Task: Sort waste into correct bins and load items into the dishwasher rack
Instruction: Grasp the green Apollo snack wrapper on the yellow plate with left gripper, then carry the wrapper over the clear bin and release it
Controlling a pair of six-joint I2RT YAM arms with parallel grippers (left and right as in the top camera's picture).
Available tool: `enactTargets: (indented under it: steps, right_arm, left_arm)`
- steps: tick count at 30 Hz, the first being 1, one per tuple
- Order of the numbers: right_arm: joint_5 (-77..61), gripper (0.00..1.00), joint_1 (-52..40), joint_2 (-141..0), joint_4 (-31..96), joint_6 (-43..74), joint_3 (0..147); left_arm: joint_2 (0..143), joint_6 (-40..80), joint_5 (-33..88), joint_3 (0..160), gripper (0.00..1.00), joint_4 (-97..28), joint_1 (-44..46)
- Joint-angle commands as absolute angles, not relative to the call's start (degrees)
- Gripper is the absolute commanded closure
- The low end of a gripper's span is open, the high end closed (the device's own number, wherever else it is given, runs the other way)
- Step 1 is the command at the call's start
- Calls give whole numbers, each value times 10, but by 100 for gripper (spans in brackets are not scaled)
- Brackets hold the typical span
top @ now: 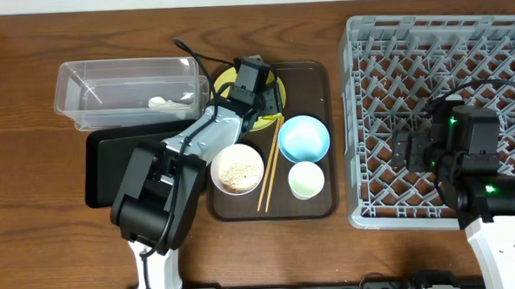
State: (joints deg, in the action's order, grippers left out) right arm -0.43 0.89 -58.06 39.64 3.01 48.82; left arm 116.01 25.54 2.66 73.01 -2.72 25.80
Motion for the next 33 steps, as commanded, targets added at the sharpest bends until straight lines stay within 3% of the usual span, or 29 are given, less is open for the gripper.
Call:
enactTargets:
  steps: [1, 12, 15, 19, 25, 33]
  right_arm:
    - [-7, 1, 3, -580, 399, 38, 499]
    - [-7, 1, 3, -580, 401, 38, 499]
    - [-7, 1, 3, -580, 402, 38, 499]
    - [-7, 1, 3, -580, 402, 38, 499]
    - [-7, 1, 3, -580, 403, 38, 499]
    - [-7, 1, 3, -580, 406, 38, 499]
  left_arm:
    - [1178, 260, 23, 732, 30, -27, 259]
    - [1190, 260, 23, 732, 36, -48, 266]
    - [1190, 260, 23, 732, 44, -48, 270]
    - [1190, 260, 23, 732, 71, -51, 270]
    - [1187, 256, 23, 732, 92, -64, 268]
    - [1129, 255, 19, 732, 94, -76, 243]
